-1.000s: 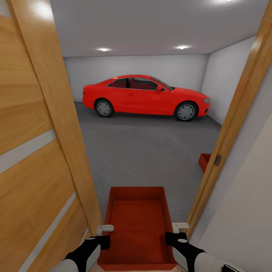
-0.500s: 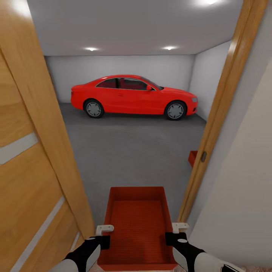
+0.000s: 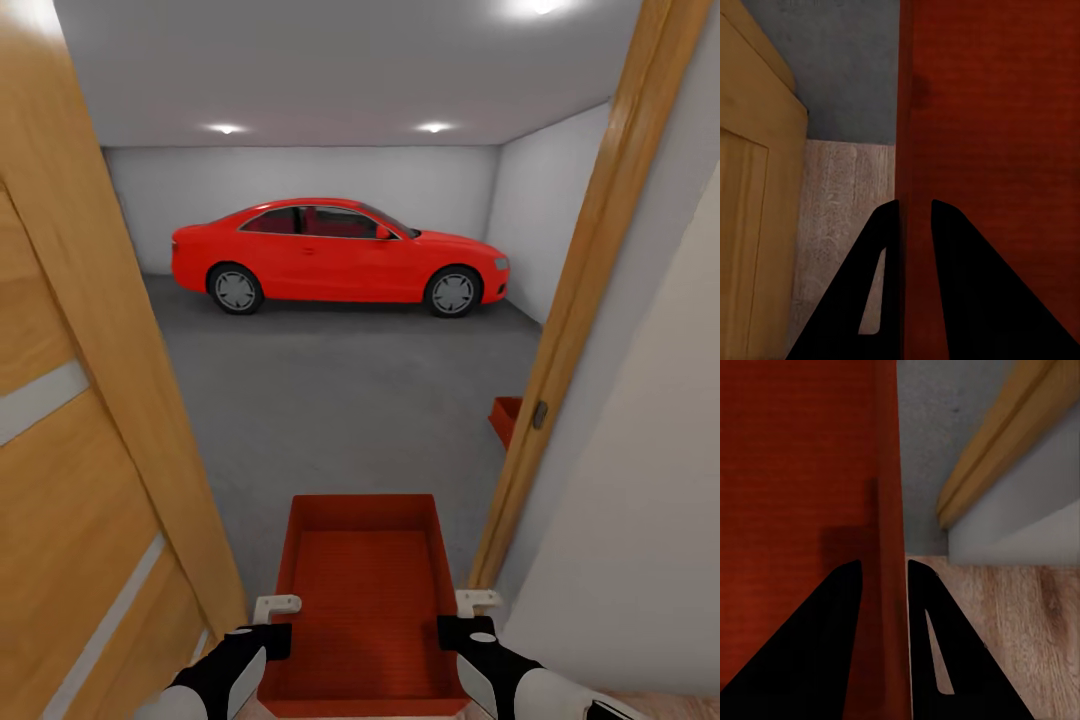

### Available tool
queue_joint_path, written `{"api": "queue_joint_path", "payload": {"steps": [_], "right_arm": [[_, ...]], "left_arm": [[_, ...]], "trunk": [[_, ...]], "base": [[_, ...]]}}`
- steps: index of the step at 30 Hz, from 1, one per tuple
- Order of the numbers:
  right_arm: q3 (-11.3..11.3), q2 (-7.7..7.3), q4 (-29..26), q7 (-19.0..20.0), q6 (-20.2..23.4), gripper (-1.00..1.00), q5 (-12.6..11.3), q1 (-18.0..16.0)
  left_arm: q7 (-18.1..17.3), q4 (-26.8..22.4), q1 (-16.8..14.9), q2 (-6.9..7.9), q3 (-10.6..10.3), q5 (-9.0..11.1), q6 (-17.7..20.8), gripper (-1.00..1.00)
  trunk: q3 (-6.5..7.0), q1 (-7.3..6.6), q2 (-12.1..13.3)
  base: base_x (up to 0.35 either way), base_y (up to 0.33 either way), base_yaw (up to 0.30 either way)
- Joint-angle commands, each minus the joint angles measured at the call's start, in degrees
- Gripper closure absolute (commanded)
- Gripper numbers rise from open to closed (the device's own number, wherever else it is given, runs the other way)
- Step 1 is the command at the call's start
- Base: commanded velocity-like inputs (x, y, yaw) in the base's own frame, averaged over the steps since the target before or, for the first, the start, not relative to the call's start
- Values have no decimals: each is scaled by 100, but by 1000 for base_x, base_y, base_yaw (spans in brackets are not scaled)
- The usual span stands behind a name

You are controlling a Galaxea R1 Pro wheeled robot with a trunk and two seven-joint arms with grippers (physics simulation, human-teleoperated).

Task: Move the two storage containers from the living room to the garage. In the garage, place one container on the floor and stack the other container on top of it (either order is fine).

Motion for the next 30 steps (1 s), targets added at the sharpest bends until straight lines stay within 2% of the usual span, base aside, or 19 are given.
{"api": "queue_joint_path", "payload": {"steps": [1, 6, 25, 30], "right_arm": [[107, -8, 158, -20, -15, 100, -71, -2], [107, -10, 157, -20, -15, 100, -71, -4], [105, -13, 159, -20, -12, 100, -71, -3], [106, -13, 157, -20, -15, 100, -71, -5]], "left_arm": [[8, -17, -1, 4, -154, 124, 29, 100], [11, -17, -1, 4, -150, 124, 1, 100], [12, -17, -1, 4, -152, 124, 0, 100], [12, -17, -1, 8, -153, 120, 32, 100]], "trunk": [[-6, 2, -5], [-6, 2, -5], [-6, 2, -5], [-6, 2, -5]], "base": [[124, 249, -1], [56, 105, 0], [2, 3, 0], [216, 0, 0]]}}
